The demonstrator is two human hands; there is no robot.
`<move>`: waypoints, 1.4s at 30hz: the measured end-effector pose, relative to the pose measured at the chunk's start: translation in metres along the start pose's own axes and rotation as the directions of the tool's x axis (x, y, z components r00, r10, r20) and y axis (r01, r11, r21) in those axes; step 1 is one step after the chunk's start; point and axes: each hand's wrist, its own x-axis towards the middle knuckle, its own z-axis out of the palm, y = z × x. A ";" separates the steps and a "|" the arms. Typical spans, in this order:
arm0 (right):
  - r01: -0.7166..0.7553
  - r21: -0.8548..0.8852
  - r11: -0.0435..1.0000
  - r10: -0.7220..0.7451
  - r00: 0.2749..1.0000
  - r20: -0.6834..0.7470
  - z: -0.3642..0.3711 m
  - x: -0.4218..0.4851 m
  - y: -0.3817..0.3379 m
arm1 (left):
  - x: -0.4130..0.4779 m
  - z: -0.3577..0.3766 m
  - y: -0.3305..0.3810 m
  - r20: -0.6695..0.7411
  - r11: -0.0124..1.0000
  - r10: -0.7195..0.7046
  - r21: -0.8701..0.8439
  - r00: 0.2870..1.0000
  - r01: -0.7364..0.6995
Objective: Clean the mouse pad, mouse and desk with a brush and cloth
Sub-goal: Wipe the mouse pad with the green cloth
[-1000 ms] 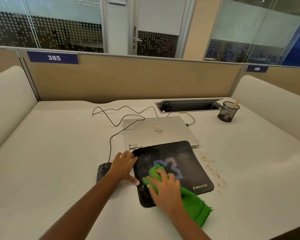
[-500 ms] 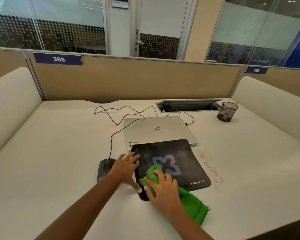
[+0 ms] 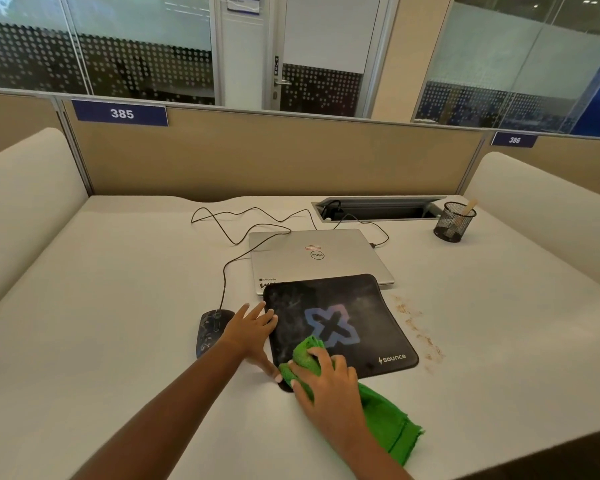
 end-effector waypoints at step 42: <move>-0.036 -0.003 0.999 0.036 0.996 0.084 -0.015 0.000 0.023 | -0.002 0.001 0.001 0.002 0.998 -0.011 -0.056 1.000 0.011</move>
